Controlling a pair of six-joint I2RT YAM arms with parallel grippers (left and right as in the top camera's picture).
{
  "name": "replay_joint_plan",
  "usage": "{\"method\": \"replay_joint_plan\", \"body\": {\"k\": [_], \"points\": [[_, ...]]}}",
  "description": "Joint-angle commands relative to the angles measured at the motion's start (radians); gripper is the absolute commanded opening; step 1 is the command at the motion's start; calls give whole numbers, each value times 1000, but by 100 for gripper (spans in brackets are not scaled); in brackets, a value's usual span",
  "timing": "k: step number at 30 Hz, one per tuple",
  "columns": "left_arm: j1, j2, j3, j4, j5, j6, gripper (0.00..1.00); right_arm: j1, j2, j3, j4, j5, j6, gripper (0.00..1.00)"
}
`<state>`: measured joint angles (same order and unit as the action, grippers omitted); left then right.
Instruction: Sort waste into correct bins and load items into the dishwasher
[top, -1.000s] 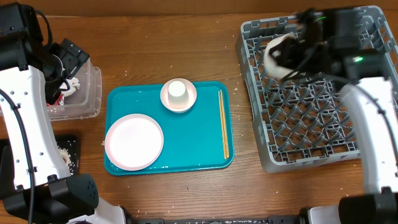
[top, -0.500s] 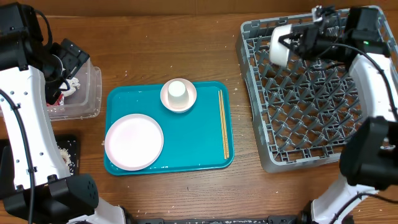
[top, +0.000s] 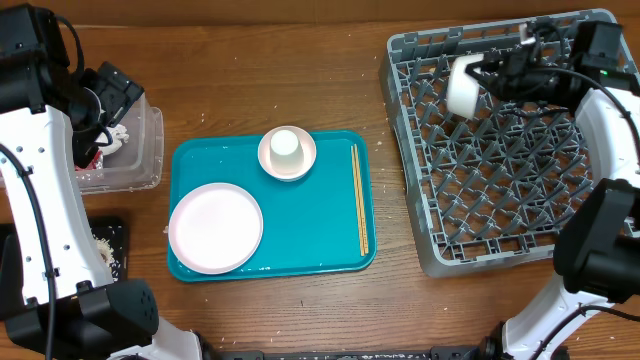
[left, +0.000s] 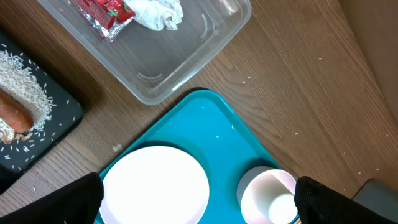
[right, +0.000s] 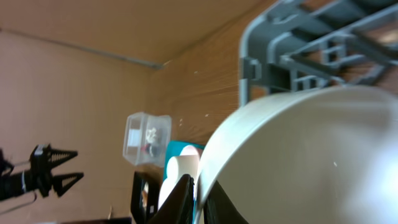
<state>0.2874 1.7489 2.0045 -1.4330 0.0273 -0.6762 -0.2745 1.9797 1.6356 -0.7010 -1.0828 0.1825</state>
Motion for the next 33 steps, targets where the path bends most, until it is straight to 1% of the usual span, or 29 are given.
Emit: {"method": "replay_joint_plan", "body": {"k": [1,3,6,21,23,24,25,28,29,30,31,32,33], "points": [[0,1,6,0,7,19,100,-34,11,4,-15,28,0,11],[0,1,6,0,7,19,100,-49,11,4,-27,28,0,13],[0,1,6,0,7,18,100,-70,11,4,-42,28,0,22],[0,1,6,0,7,19,100,-114,2,4,-122,45,-6,23],[0,1,6,0,7,19,100,-104,-14,4,-144,135,-8,23],[0,1,6,0,7,19,100,-94,-24,4,-156,201,-8,24],[0,1,6,0,7,18,100,-76,-40,7,-175,307,-8,25],[0,1,6,0,7,18,100,-19,-76,13,-204,489,-16,29],[0,1,6,0,7,19,100,8,-89,16,-211,537,-30,31],[0,1,6,0,7,19,100,32,-100,19,-214,582,-31,36],[0,1,6,0,7,19,100,74,-114,27,-217,653,-31,44],[0,1,6,0,7,19,100,95,-119,34,-218,687,-31,50],[0,1,6,0,7,19,100,126,-123,45,-219,734,-31,59]]}}
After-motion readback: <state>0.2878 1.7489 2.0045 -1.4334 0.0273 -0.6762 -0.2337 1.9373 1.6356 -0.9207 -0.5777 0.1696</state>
